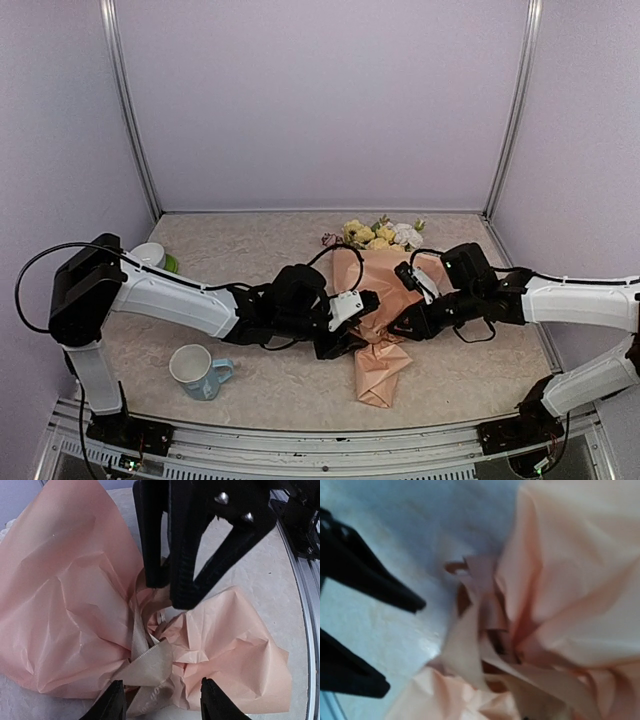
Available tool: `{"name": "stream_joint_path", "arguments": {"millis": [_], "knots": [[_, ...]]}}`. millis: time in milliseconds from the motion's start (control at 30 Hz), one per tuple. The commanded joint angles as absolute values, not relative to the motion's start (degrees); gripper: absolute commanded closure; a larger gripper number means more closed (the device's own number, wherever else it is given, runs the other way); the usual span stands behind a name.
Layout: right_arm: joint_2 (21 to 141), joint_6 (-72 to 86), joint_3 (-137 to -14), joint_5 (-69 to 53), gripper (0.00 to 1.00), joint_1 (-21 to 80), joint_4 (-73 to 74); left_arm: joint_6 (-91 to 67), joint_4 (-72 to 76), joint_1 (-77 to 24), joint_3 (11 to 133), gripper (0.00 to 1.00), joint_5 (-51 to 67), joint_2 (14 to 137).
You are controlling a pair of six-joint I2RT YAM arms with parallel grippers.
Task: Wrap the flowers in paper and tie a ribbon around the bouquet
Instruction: Tie the half-tied ribbon around the folded bouquet.
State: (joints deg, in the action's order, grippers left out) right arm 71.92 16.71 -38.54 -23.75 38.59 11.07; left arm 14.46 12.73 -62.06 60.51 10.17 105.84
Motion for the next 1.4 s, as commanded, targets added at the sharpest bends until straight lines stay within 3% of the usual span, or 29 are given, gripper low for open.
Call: {"name": "stream_joint_path", "arguments": {"millis": [0, 167, 367, 467, 633, 733, 867, 1000, 1133, 1300, 1367], "knots": [[75.92, 17.16, -39.97, -22.78, 0.64, 38.94, 10.70, 16.34, 14.72, -61.78, 64.86, 0.50, 8.62, 109.14], [78.83, 16.48, -40.53, -24.18, 0.65, 38.91, 8.28, 16.90, 14.09, -61.78, 65.62, 0.53, 7.17, 111.20], [81.92, 15.25, -41.89, -24.87, 0.88, 38.94, 7.85, 17.50, 12.46, -61.63, 66.49, 0.64, 8.30, 112.12], [82.62, 14.70, -42.38, -24.98, 1.00, 38.94, 7.44, 17.30, 12.78, -61.45, 66.59, 0.78, 8.57, 112.32], [83.95, 13.81, -43.46, -25.96, 1.00, 38.94, 7.44, 17.41, 12.94, -61.43, 67.40, 0.94, 8.71, 113.24], [84.25, 13.31, -43.84, -26.34, 1.00, 38.94, 7.67, 17.48, 12.92, -61.27, 67.38, 0.98, 8.83, 113.42], [85.03, 12.97, -44.40, -27.39, 1.00, 38.94, 7.64, 16.12, 13.85, -60.45, 66.02, 0.92, 11.26, 111.44], [86.41, 12.70, -45.04, -28.46, 1.00, 38.94, 7.73, 12.72, 17.35, -57.63, 62.12, 0.72, 17.06, 107.88], [86.62, 12.42, -45.26, -28.19, 1.00, 38.94, 8.05, 14.10, 16.89, -56.74, 59.63, 0.58, 17.73, 107.01], [86.01, 12.39, -46.18, -26.82, 1.00, 38.94, 9.23, 21.12, 15.89, -60.96, 60.30, 0.57, 6.60, 108.51], [85.61, 12.52, -46.89, -25.57, 0.93, 38.89, 10.16, 22.33, 21.59, -62.13, 58.15, 0.63, 1.26, 108.28]]}}
